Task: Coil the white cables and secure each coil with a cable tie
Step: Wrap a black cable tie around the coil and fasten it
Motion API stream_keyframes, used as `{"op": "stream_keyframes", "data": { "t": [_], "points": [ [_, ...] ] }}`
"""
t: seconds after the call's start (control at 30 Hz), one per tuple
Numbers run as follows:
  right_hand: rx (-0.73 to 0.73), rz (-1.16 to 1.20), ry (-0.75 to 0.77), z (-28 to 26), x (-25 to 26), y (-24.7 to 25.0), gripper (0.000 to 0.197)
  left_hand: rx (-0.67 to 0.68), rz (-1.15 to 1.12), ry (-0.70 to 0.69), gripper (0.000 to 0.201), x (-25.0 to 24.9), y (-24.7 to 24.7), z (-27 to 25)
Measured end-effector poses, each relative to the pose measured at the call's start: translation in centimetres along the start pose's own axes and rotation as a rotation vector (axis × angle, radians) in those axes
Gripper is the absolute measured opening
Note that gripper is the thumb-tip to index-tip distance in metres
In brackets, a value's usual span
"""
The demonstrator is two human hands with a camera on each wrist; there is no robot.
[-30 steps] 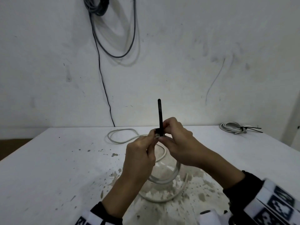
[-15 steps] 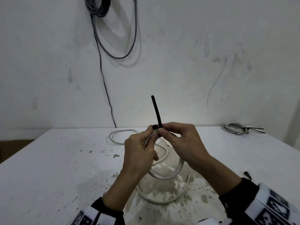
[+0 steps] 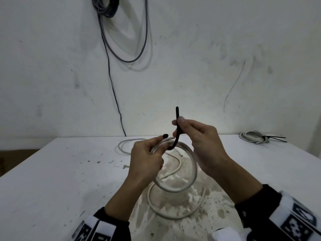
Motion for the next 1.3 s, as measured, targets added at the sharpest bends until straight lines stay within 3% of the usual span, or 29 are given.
{"op": "stream_keyframes", "data": {
  "t": [0.13,0.33,0.57,0.7,0.8,0.9,1.07,1.17,1.3],
  "points": [
    [-0.053,-0.115,-0.092,-0.2,-1.1,0.6,0.027,-0.031,0.038,-0.041,0.022,-0.8,0.8,0.4],
    [0.033,-0.231,-0.184,-0.5,-1.3,-0.5,0.023,0.003,0.132,-0.142,0.027,-2.5,0.1,-0.2],
    [-0.001,-0.255,-0.262,-0.9,-1.2,-0.3,0.021,-0.023,0.233,-0.242,0.031,-3.3,0.1,-0.5],
    [-0.007,-0.182,-0.308,-1.1,-1.4,-0.2,0.022,-0.03,0.355,-0.353,0.021,-3.9,-0.2,-1.1],
    [-0.016,-0.12,-0.332,-1.0,-1.7,0.0,0.02,-0.013,0.485,-0.528,0.023,-5.5,-1.0,-2.1],
    [-0.003,-0.161,-0.298,-0.9,-1.5,0.1,0.016,-0.003,0.6,-0.669,0.023,-6.4,-1.5,-2.7],
    [-0.002,-0.375,-0.171,-0.8,0.2,0.7,0.02,0.032,0.59,-0.701,0.023,-5.8,-1.1,-2.7],
    [0.086,-0.37,-0.297,-0.7,-0.2,0.5,0.012,0.108,0.553,-0.707,0.026,-5.8,-1.6,-3.0],
    [0.086,-0.292,-0.45,-0.6,-0.9,1.0,0.001,0.189,0.536,-0.736,0.026,-6.3,-2.3,-3.3]
  ]
}}
Point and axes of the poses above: each hand's wrist, its own z-axis towards the middle knuckle, its own y-axis out of the back of the hand, x = y × z, the point moved 9 cm from there along z, towards the middle knuckle, and after that the axes turned 6 degrees about x, right-handed, at the moved point
